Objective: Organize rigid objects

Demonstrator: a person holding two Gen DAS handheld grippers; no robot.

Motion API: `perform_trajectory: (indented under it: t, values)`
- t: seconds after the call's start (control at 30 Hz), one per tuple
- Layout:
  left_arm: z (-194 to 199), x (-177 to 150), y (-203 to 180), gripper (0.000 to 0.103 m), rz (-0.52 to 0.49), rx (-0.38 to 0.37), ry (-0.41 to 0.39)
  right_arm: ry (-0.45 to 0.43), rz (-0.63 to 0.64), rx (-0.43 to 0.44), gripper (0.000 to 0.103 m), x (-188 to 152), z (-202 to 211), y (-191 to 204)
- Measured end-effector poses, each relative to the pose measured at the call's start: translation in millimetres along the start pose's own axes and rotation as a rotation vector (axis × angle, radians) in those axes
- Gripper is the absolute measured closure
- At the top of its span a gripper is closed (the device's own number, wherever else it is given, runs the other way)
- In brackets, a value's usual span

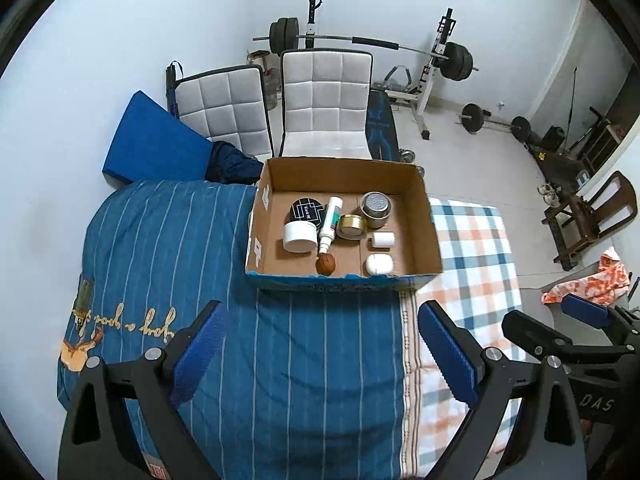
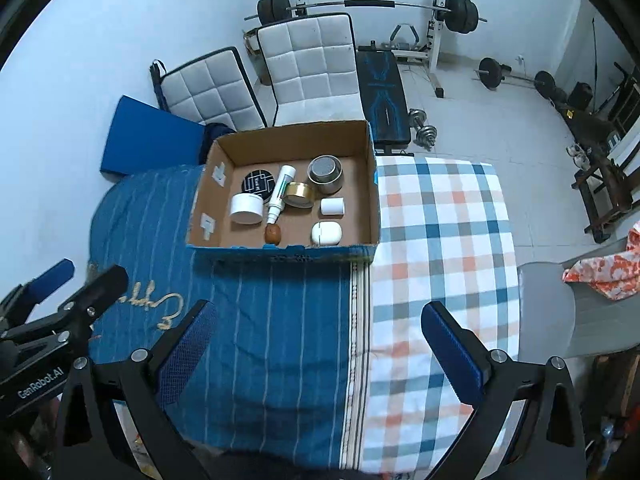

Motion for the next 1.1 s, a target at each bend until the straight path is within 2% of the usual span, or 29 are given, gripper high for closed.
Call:
perform_trajectory:
  t: [0.1,0.27,0.47,0.7,1.1]
  values:
    - [22.1,-10.2,-2.7,0.006,-0.002,-0.009,-0.024,-0.032,0.005,0.002,0.0,-13.6,26.2,-0.9]
    - [53.8,-17.7,-4.2,0.006,-0.022,0.026,-0.067,-0.086,0.011,0.002,0.0,-30.8,61.9,-2.3]
    - [82.2,-21.8,-5.8,0.006,-0.034,0.032,-0.129,-0.129,0.013,-0.046,0.0,-43.9,87.5,-8.1]
    - [92.5,-23.5,-6.6,0.006,-0.04,0.031,-0.152,-0.162,-0.008,-0.08,0.0,-43.5,104.6,-17.6]
    - [91.1,-24.8,-5.4,0.006,-0.038,0.008,-0.142,-0.2,-0.008,-0.112,0.0,-38.6,119.0,-14.9]
Point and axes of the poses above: each gripper's, at about its wrist camera, not at the fingertips, and z roughly against the way its jaws point, y to its left, x to its top, the point moved 10 cm from there along -z, roughly the way its jaws point, and after that the axes turned 14 degrees about y, right-handed, at the moved point
